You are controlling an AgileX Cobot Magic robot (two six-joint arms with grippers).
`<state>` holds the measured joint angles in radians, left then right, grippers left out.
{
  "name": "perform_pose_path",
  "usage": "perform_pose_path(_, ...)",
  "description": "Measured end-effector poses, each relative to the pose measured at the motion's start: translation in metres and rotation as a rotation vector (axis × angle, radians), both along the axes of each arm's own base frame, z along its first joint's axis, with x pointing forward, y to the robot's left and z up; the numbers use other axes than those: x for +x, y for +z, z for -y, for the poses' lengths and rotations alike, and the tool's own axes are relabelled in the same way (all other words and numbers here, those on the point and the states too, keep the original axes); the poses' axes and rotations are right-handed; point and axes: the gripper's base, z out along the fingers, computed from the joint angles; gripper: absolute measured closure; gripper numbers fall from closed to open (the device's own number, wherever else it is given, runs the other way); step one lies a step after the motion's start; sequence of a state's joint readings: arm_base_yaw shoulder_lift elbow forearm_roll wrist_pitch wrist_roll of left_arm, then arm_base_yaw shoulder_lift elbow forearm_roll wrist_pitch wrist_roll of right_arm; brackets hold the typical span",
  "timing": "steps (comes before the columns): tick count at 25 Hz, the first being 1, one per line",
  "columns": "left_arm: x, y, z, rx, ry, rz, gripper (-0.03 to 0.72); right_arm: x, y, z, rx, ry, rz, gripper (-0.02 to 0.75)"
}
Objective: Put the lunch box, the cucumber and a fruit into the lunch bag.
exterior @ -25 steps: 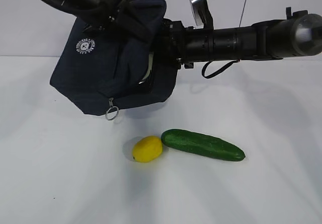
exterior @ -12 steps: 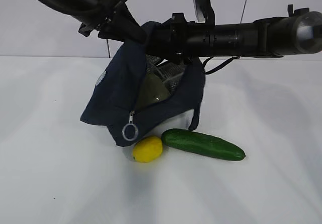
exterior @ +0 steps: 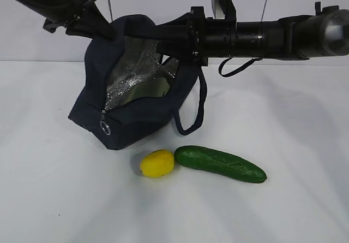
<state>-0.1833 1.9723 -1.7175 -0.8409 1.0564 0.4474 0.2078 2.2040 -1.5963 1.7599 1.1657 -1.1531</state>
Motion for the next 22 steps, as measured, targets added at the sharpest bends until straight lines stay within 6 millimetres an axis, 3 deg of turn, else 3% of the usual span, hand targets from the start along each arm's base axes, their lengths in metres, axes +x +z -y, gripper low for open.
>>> perform_pose_path(5,0.003,-0.004,-0.011,0.054,0.012,0.010,0.658,0.000,-0.004,0.016,-0.109,0.029,0.034,0.316)
perform_pose_path(8,0.005,-0.015,-0.010,0.064,-0.006,-0.027,0.658,-0.003,0.000,0.023,-0.274,0.109,0.123,0.316)
perform_pose_path(14,0.007,-0.024,-0.009,0.070,-0.013,-0.052,0.658,-0.009,0.034,0.041,-0.699,0.256,0.314,0.316)
perform_pose_path(19,0.007,-0.025,-0.012,0.094,-0.013,-0.045,0.658,-0.019,0.059,0.063,-1.025,0.249,0.302,0.316)
perform_pose_path(22,0.007,-0.025,-0.012,0.097,-0.013,-0.043,0.659,-0.026,0.071,0.065,-1.143,0.226,0.291,0.316)
